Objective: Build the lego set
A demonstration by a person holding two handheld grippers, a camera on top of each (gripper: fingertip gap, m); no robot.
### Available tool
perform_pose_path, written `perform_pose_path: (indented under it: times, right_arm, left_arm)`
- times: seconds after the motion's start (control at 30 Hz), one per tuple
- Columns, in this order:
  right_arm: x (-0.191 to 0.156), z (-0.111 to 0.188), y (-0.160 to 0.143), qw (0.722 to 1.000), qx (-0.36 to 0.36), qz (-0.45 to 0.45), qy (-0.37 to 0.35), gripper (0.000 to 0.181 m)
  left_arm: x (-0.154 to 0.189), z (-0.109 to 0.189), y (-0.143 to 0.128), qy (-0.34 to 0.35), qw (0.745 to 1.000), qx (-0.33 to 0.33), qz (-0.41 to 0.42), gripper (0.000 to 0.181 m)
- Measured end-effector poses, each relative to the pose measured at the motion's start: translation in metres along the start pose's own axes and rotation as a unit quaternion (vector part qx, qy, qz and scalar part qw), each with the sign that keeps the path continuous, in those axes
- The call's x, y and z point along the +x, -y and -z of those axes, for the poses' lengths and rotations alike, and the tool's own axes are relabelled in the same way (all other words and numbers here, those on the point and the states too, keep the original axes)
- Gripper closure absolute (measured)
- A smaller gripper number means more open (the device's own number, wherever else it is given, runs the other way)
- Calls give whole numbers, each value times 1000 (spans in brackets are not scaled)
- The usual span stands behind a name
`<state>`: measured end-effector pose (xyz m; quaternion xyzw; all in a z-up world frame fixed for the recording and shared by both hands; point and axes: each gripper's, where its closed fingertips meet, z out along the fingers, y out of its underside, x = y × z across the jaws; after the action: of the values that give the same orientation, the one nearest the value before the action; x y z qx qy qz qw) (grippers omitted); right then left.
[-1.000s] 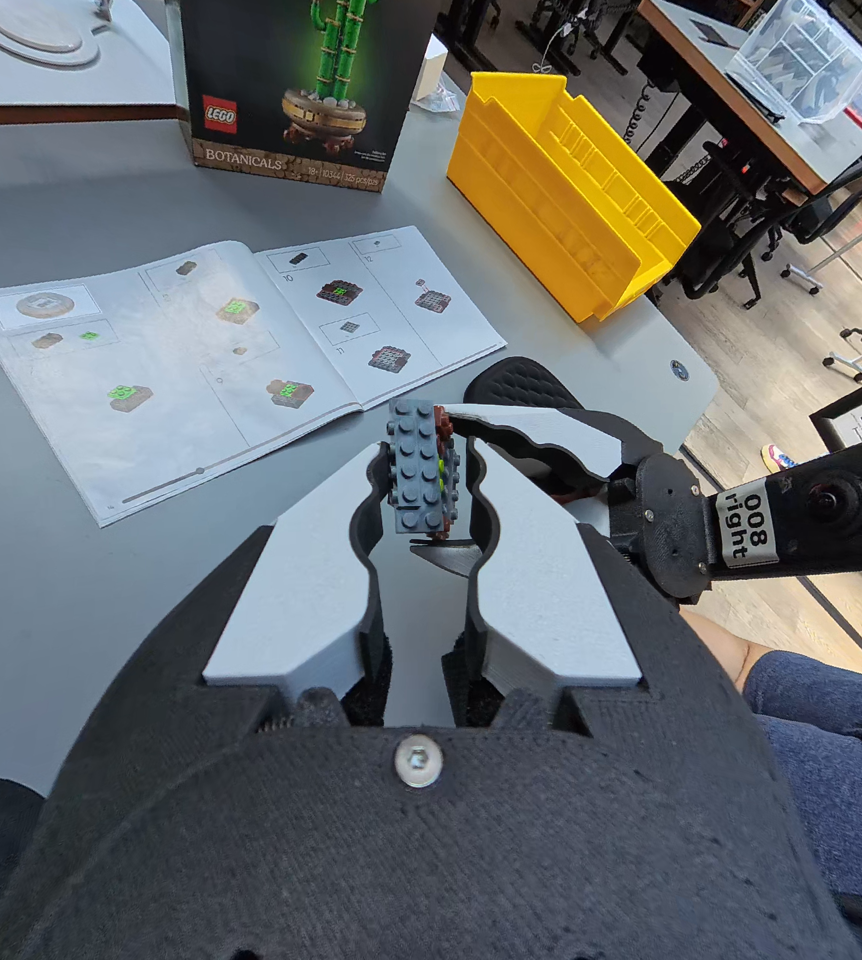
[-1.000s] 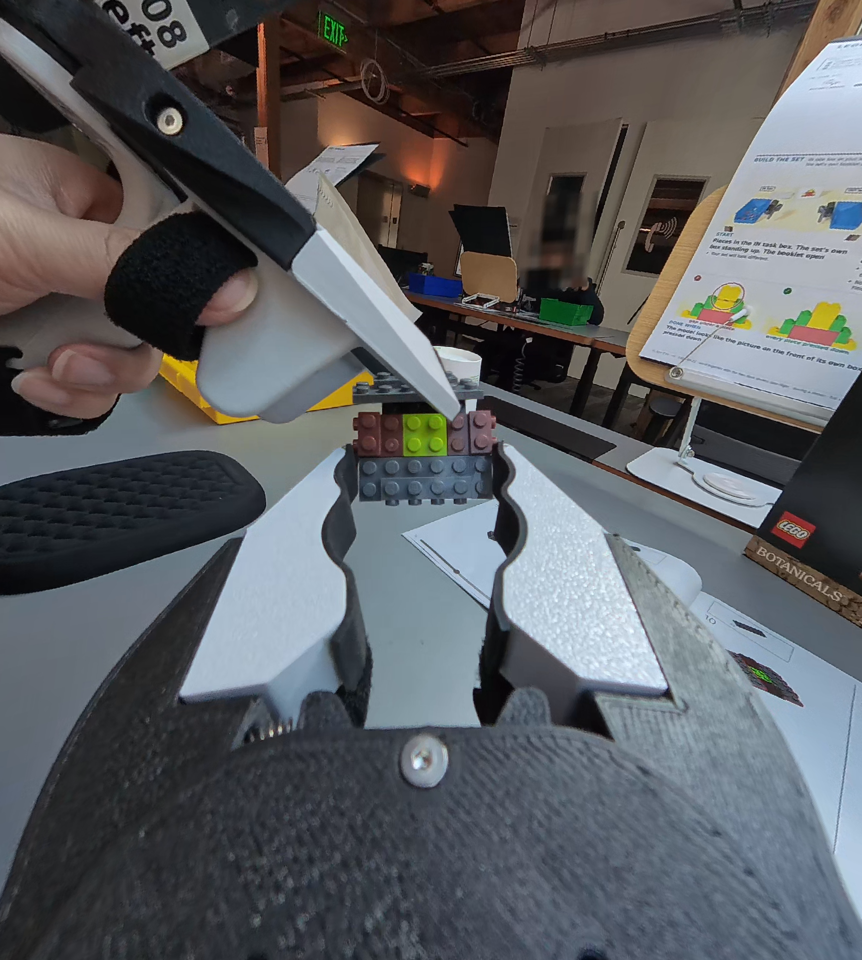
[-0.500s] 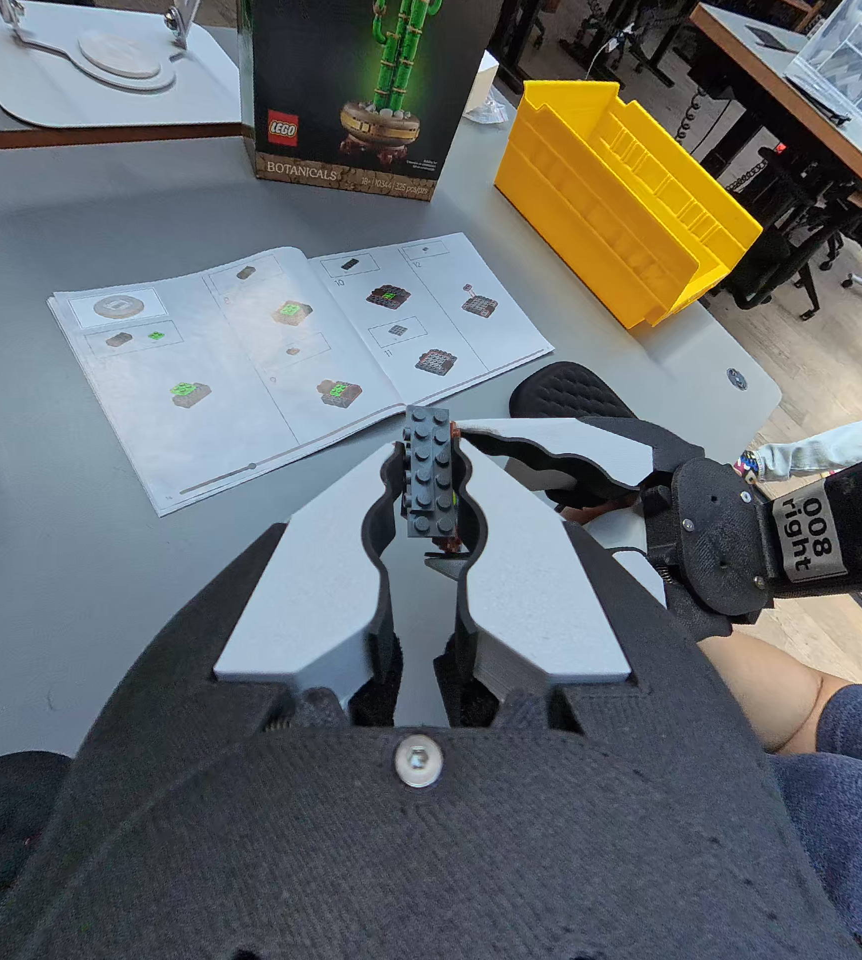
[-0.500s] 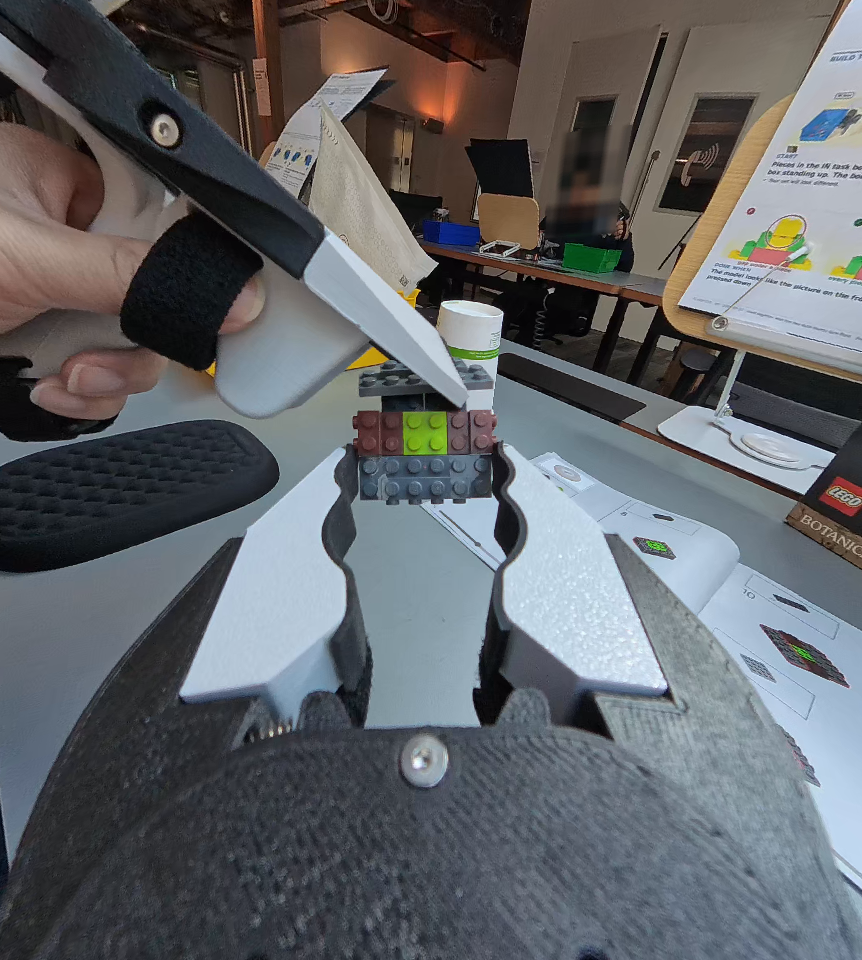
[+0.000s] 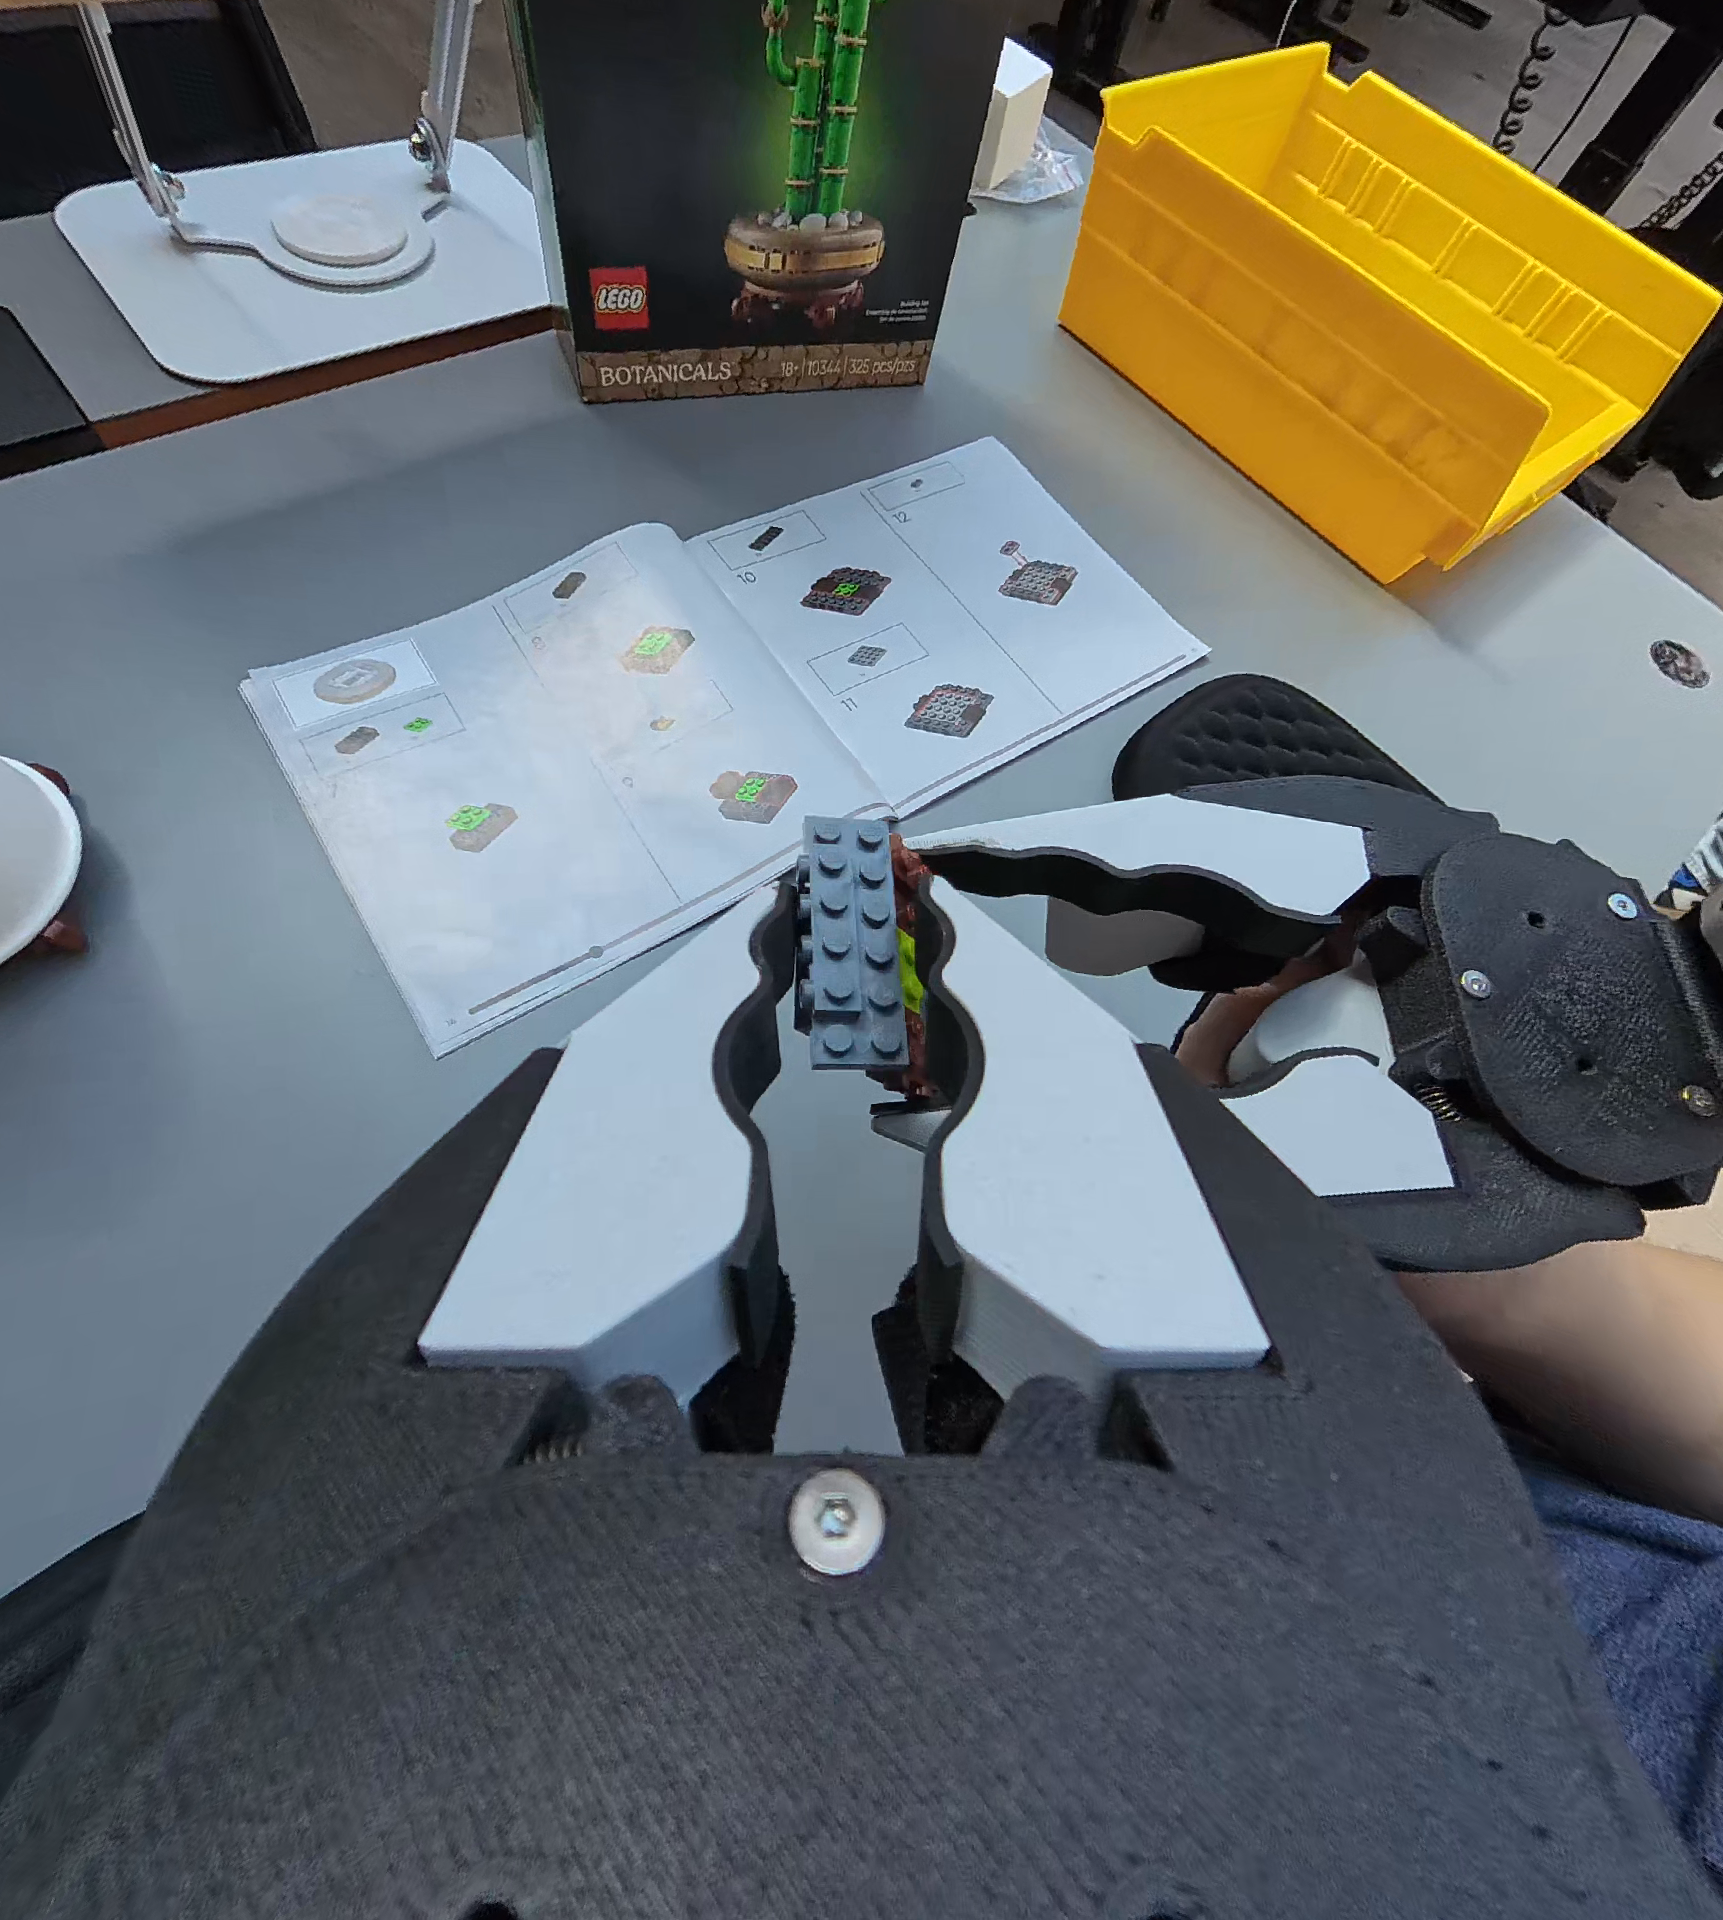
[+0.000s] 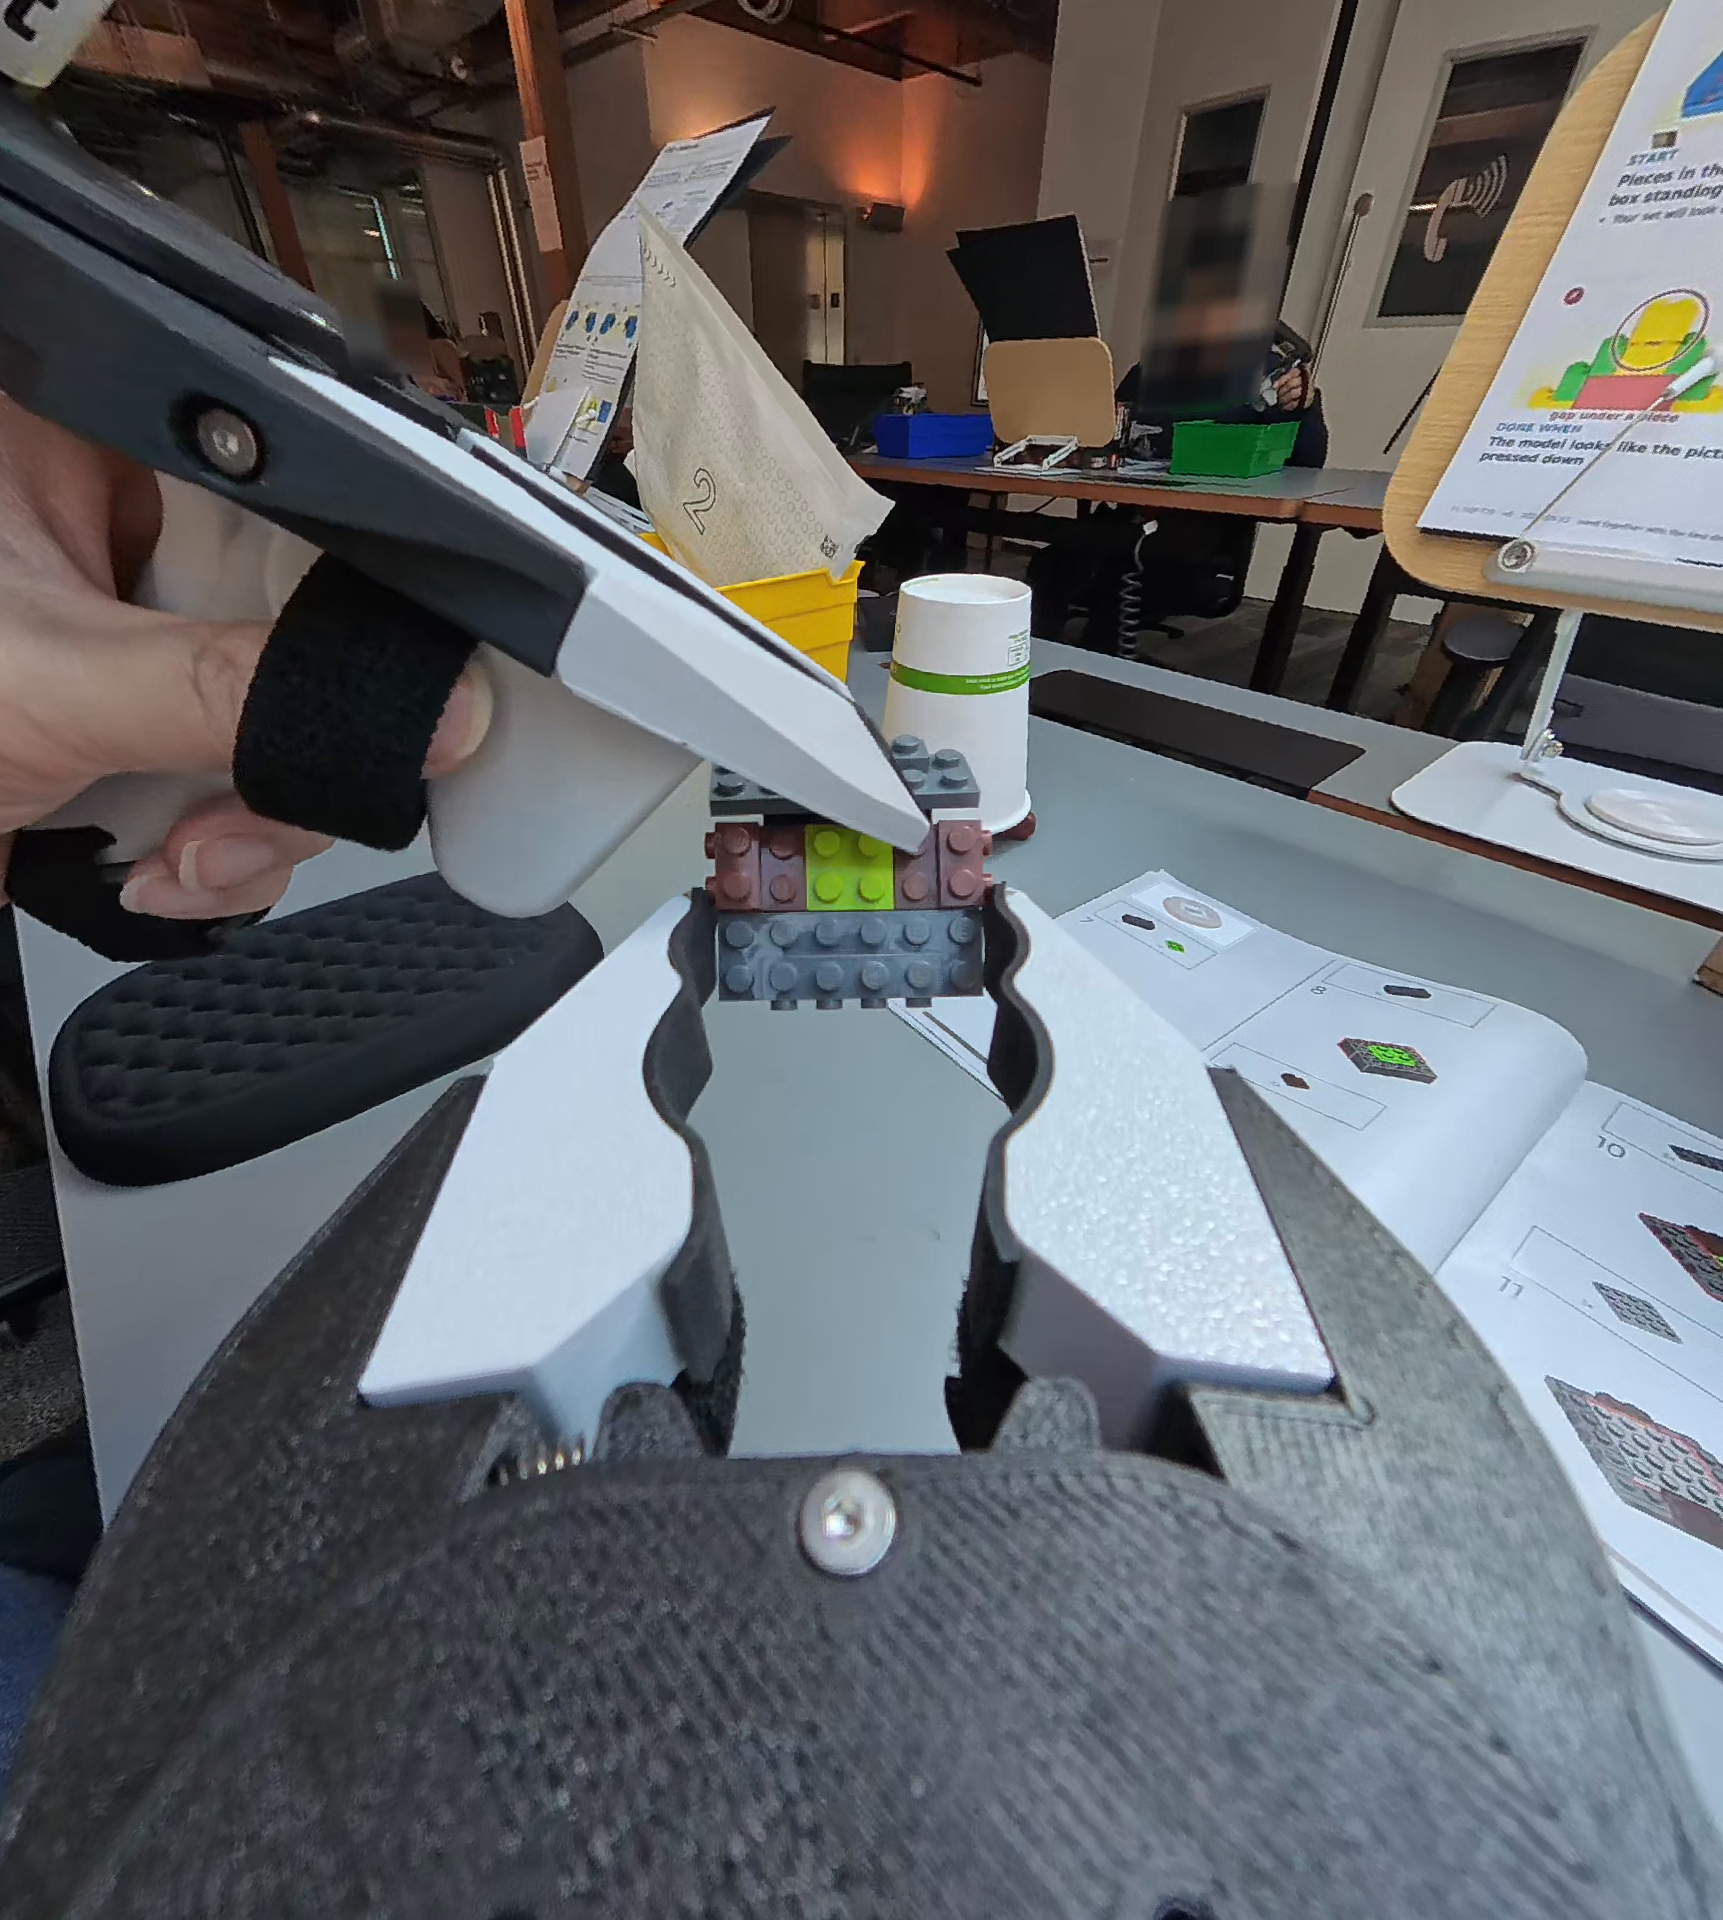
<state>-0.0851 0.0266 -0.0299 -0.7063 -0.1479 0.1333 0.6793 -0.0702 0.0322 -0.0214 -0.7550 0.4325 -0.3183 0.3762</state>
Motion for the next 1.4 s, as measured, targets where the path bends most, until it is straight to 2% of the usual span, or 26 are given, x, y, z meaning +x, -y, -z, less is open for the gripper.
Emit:
perform_pose_path:
  times: [0.97,1.17,1.3,1.4]
  right_arm:
    - [0,4,3,1000,20,13,-5,130]
    - [0,5,4,1000,24,15,-6,130]
    - [-1,8,6,999,28,22,-2,130]
    - [-4,12,10,999,35,26,5,130]
  left_arm:
    - [9,1,7,-47,997,20,55,150]
    - [4,12,23,-49,995,50,66,129]
    - [-2,31,39,-84,989,72,97,122]
    - [-5,44,39,-164,973,64,150,119]
